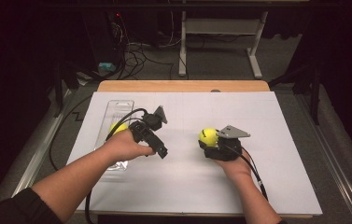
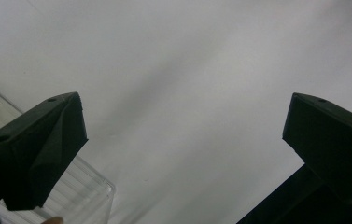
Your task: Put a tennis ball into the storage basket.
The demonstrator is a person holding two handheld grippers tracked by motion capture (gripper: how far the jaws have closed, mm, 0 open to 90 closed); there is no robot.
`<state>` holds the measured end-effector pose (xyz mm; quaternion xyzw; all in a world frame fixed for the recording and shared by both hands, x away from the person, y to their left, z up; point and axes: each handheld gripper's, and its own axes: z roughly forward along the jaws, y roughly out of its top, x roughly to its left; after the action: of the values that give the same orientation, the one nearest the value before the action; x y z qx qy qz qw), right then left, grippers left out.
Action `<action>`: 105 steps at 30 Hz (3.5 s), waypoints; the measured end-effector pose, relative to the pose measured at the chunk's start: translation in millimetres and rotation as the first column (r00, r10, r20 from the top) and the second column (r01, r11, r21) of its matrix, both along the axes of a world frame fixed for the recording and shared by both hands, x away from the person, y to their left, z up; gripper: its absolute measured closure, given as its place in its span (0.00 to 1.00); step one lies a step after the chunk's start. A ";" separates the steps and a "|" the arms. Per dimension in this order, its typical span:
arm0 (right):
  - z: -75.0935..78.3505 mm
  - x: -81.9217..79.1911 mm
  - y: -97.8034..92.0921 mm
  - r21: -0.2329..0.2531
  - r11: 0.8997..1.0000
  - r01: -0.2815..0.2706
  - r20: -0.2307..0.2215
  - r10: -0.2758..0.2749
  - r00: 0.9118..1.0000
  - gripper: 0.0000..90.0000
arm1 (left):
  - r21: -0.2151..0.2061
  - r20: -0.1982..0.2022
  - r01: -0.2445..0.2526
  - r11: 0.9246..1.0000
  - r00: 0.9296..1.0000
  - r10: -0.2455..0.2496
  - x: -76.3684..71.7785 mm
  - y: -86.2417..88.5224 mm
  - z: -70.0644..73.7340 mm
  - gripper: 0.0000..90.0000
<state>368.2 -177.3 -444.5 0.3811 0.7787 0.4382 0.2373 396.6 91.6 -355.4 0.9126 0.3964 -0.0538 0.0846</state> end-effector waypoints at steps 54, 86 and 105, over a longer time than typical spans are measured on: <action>-1.6 -42.9 14.5 0.037 0.992 -0.118 0.046 0.116 0.992 0.30 | 0.002 -0.009 -0.002 1.000 1.000 0.002 -0.6 -0.6 1.5 0.01; -1.3 -45.0 60.5 0.033 0.975 -0.219 0.058 0.217 0.975 0.30 | -0.005 -0.004 -0.002 1.000 1.000 0.002 -1.7 0.5 4.0 0.01; -11.0 -53.0 74.2 0.030 0.964 -0.265 0.036 0.264 0.964 0.30 | -0.008 -0.005 0.007 1.000 1.000 -0.007 -3.5 -5.3 7.0 0.01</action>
<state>315.2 -103.2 -455.6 0.2707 0.8111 0.4854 0.1821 393.1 86.3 -348.4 0.9134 0.3933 -0.0578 0.0873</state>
